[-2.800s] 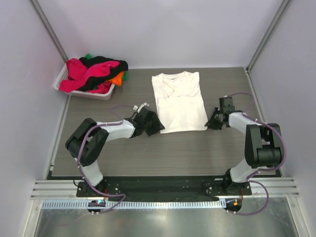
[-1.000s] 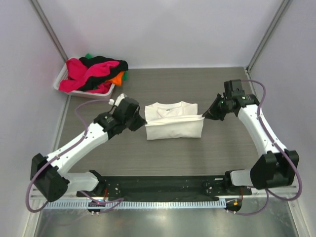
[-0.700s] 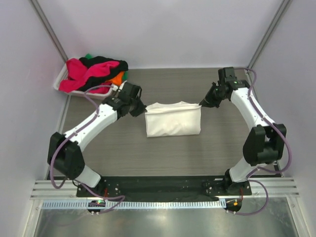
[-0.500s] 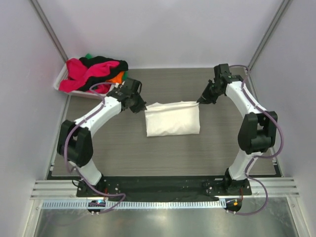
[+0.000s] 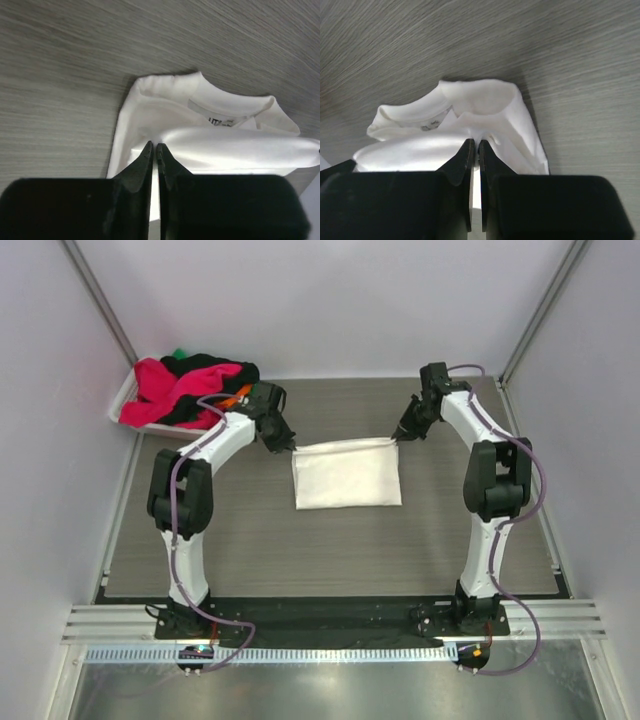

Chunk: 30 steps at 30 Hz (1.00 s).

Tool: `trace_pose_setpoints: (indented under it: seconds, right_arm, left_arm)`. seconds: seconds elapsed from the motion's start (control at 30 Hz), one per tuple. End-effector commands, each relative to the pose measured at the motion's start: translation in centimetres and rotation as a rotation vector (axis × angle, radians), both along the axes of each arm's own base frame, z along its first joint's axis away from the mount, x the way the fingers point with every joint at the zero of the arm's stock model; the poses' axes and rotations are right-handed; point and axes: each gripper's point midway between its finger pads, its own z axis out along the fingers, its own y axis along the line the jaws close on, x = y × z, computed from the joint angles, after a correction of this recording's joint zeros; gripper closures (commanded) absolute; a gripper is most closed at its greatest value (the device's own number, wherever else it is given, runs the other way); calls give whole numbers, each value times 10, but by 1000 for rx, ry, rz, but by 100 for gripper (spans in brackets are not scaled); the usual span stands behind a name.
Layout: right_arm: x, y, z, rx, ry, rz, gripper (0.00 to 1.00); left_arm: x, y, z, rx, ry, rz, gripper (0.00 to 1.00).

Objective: Fold and stack the t-shirts
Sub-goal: Fold the tshirt

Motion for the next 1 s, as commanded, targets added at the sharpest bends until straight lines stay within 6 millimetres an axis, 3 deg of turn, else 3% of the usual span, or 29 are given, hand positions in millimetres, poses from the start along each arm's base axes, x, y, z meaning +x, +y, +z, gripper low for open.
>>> trace_pose_setpoints:
  seconds: [0.0,0.03,0.07,0.1,0.13,0.2,0.3,0.4,0.43,0.47,0.5,0.53,0.57,0.6,0.63,0.7,0.73,0.87,0.97]
  right_arm:
    - [31,-30,4,-112,-77,-49,94]
    - [35,-28,4,-104,-82,-40,70]
    - [46,-26,13,-102,-116,-38,61]
    - [48,-27,6,-107,-93,-37,54]
    - [61,-28,24,-110,-140,-43,41]
    - [65,-28,36,-117,-147,-45,34]
    - [67,-23,76,-116,-246,-18,23]
    - [45,-11,102,-111,-292,28,21]
    - [30,-7,85,-110,-248,44,22]
    - [14,7,104,-92,-288,72,22]
    - [8,20,107,-57,-316,102,23]
    - [-12,28,81,-46,-257,128,25]
    - [-26,39,90,-19,-276,144,25]
    - [-36,55,86,19,-272,184,31]
    - [-56,59,61,33,-207,196,34]
    - [-70,69,55,82,-211,211,41]
    - [-87,69,32,98,-153,222,46]
    - [-109,63,-8,82,-81,243,54]
    - [-118,51,-39,28,-26,246,56]
  left_arm:
    - [10,41,-13,105,47,36,87]
    - [15,41,-8,100,41,38,77]
    - [21,47,-9,101,42,52,63]
    - [22,43,-6,70,45,33,37]
    - [32,42,11,64,14,23,27]
    - [38,48,28,92,-3,18,16]
    - [35,53,72,116,-60,27,15]
    - [17,46,96,106,-134,19,17]
    - [9,42,96,93,-136,6,18]
    - [2,35,96,80,-141,-13,18]
    - [-10,24,91,59,-143,-36,20]
    - [-19,11,89,22,-139,-73,21]
    - [-24,2,86,1,-144,-96,22]
    - [-33,-5,70,-13,-134,-115,25]
    - [-41,-22,70,-45,-151,-149,25]
    - [-55,-43,58,-104,-138,-201,27]
    - [-59,-52,49,-137,-138,-212,27]
    - [-73,-87,19,-198,-102,-272,30]
    - [-77,-98,0,-225,-63,-280,32]
